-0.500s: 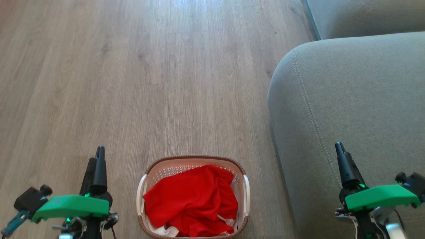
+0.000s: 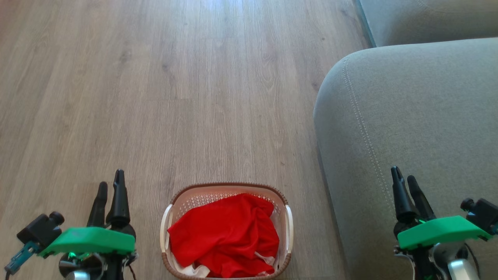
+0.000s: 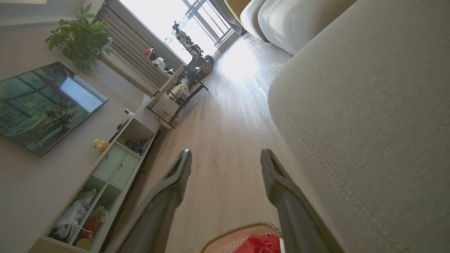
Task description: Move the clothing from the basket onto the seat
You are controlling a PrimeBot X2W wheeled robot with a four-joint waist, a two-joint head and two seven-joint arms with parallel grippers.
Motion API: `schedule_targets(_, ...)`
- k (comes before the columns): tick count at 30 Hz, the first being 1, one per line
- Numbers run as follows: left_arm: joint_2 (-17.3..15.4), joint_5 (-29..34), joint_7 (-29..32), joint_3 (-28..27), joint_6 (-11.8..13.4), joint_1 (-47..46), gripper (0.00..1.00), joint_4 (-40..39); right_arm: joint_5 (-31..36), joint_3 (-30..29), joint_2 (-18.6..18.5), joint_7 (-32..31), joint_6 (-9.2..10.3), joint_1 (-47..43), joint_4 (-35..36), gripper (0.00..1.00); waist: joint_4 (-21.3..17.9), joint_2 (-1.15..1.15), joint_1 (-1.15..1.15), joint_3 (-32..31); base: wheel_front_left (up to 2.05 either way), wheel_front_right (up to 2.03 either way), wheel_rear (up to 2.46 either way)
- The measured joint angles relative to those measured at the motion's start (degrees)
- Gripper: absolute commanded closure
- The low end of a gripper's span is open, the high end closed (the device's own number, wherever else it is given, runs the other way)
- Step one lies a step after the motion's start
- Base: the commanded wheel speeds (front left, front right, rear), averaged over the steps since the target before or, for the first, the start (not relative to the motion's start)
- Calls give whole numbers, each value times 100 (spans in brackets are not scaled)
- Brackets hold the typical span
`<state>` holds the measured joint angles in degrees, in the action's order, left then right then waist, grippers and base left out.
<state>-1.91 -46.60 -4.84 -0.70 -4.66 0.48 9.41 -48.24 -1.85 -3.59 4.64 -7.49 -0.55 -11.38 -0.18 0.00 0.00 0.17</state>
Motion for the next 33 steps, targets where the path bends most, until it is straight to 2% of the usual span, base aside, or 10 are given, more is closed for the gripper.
schedule_targets(33,-1,2328,-542,85,68,1,0,-291,2236,111,3,533,0,32,214,0,-11,0,0,-5,0,0,0)
